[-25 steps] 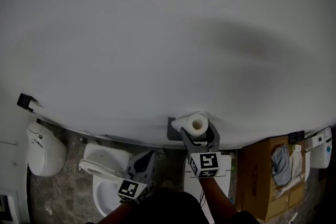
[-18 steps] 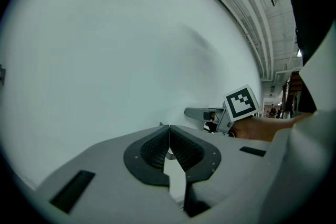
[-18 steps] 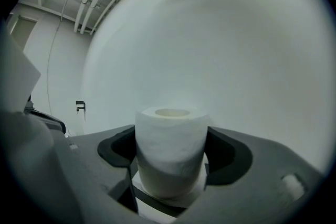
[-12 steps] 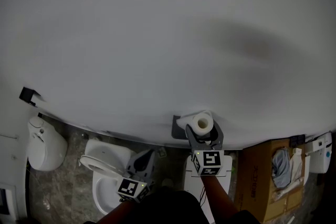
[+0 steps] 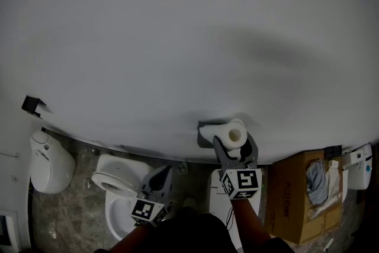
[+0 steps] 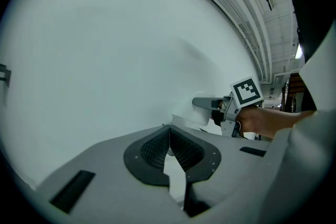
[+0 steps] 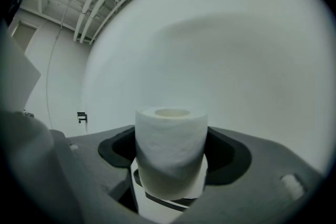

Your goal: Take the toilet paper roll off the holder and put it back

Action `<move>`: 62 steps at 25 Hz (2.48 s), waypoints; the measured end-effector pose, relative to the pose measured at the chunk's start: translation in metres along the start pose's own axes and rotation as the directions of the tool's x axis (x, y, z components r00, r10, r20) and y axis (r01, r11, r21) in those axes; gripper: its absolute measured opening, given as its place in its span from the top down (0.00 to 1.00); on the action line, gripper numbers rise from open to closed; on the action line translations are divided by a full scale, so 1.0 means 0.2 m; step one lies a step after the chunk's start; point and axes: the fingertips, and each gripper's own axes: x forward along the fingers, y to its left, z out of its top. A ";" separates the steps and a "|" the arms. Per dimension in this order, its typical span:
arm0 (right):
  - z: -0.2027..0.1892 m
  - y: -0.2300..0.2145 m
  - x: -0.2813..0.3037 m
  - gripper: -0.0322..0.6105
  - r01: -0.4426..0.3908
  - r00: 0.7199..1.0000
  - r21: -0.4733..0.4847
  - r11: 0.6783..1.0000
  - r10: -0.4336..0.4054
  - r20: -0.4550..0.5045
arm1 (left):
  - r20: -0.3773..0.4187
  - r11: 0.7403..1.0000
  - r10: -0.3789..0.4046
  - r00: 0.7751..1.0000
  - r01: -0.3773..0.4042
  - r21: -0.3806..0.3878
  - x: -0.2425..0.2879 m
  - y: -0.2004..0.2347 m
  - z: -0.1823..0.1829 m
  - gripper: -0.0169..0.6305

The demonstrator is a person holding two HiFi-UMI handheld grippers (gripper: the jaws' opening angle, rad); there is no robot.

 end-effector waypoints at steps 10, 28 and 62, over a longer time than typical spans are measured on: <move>0.22 0.18 -0.44 0.38 0.091 0.992 -0.006 0.996 -0.090 0.086 | 0.039 0.998 -0.059 0.998 0.059 0.005 -0.31 -0.03 0.05 0.95; 0.05 0.59 -1.24 0.38 0.178 0.983 -0.002 0.984 -0.177 0.041 | 0.040 0.990 -0.138 0.990 0.138 -0.004 -0.87 -0.21 0.02 0.95; 0.18 0.23 -0.41 0.38 0.061 0.996 -0.055 0.997 -0.057 0.065 | 0.035 1.000 -0.015 0.999 0.015 -0.005 -0.41 -0.02 0.05 0.95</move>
